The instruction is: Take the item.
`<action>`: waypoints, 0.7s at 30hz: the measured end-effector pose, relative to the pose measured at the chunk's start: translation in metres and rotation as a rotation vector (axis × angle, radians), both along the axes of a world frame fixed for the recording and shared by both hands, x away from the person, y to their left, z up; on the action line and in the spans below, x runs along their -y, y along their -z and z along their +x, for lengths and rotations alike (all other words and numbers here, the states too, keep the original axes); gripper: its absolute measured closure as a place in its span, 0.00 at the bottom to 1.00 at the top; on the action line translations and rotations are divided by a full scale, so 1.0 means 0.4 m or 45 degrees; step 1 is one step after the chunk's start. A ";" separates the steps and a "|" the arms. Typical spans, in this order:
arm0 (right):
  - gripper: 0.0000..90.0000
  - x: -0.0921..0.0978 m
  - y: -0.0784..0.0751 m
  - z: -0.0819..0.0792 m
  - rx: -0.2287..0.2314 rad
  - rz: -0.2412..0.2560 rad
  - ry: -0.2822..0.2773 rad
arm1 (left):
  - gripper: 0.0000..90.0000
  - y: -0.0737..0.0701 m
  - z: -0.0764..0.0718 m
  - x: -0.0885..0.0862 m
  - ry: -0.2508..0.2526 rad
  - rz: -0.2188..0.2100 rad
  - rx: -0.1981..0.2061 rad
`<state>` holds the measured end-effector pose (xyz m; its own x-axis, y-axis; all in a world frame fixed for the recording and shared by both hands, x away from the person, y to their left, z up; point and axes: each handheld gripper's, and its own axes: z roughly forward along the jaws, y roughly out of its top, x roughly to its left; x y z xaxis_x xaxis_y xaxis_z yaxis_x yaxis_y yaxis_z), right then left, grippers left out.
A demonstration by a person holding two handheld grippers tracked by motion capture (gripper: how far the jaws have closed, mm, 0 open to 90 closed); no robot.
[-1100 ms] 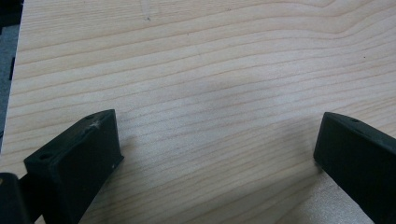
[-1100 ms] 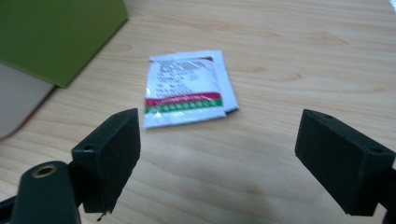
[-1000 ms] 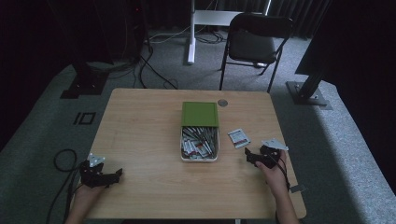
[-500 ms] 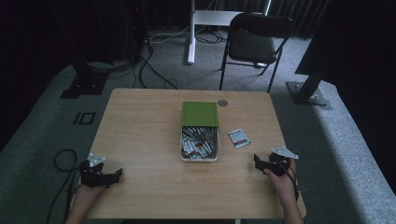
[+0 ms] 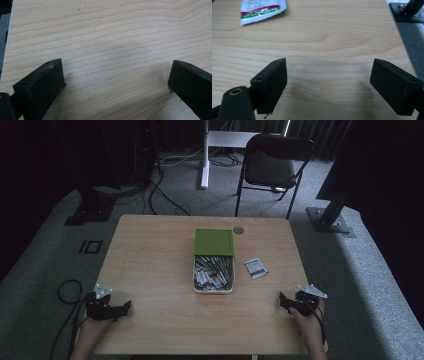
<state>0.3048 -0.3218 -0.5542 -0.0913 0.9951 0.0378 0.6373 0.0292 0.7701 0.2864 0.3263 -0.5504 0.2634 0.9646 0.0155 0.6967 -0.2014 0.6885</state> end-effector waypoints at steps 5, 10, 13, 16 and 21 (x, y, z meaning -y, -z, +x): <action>0.16 0.007 0.002 -0.015 -0.030 0.010 0.068 | 0.01 0.000 0.000 0.000 0.000 -0.001 0.001; 0.16 0.013 0.002 -0.028 -0.032 0.020 0.108 | 0.01 0.000 0.000 0.000 0.000 -0.001 0.002; 0.16 0.013 0.005 -0.036 -0.061 -0.009 0.120 | 0.01 0.000 0.000 0.000 0.000 -0.001 0.002; 0.16 0.011 0.005 -0.044 -0.070 -0.008 0.119 | 0.01 0.000 0.000 0.000 0.000 -0.001 0.002; 0.16 0.004 0.006 -0.047 -0.078 -0.028 0.116 | 0.01 0.000 0.000 0.000 0.000 -0.001 0.001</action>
<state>0.2859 -0.3236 -0.5566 0.0013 0.9998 0.0183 0.6839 -0.0142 0.7294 0.2864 0.3263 -0.5505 0.2635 0.9646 0.0152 0.6959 -0.2009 0.6894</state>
